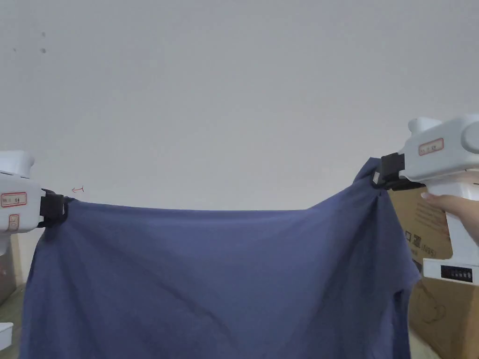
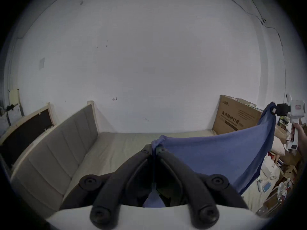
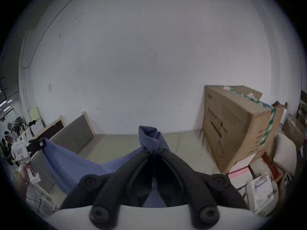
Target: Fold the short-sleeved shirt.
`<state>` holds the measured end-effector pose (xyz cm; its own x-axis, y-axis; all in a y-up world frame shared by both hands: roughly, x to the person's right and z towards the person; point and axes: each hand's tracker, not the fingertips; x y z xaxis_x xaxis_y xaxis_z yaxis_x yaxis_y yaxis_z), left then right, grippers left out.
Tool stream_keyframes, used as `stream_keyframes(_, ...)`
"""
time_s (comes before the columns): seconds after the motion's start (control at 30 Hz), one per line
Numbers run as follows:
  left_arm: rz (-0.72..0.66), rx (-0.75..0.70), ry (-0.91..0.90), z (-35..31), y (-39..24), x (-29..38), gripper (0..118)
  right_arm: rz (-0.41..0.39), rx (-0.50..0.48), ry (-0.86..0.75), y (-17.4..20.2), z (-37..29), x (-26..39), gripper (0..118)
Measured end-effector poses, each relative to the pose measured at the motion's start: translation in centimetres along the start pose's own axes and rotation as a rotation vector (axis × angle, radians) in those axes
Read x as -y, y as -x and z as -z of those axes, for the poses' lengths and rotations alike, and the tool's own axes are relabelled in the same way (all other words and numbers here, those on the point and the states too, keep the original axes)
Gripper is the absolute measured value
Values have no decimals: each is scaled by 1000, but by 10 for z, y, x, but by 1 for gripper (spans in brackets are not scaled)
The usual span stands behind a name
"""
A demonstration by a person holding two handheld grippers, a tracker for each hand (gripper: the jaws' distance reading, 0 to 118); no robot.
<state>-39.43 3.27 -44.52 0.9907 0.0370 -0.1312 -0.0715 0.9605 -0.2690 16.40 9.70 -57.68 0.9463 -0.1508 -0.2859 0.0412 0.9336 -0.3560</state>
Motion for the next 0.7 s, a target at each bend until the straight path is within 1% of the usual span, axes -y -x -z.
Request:
stream_keyframes(0.07,-3,-20,-11,19,2,-9,2,-24,20,-30,9,18,-24,1)
stream_keyframes(0.13,-16,-31,-28,40,6,-18,2,-74,71,-75,15,36,-49,1)
stream_keyframes(0.23,-39,-37,-43,73,7,-28,2,-103,80,-130,23,61,-80,1)
stream_keyframes(0.33,-16,-59,-81,99,2,-35,2,-146,134,-187,29,82,-95,1)
stream_keyframes(0.4,-22,-65,-125,112,0,-39,2,-161,162,-219,29,93,-98,1)
stream_keyframes(0.57,-73,-83,-167,137,-6,-35,2,-144,192,-247,23,119,-80,1)
stream_keyframes(0.7,-70,-90,-115,153,-11,3,2,-95,220,-212,9,144,-24,1)
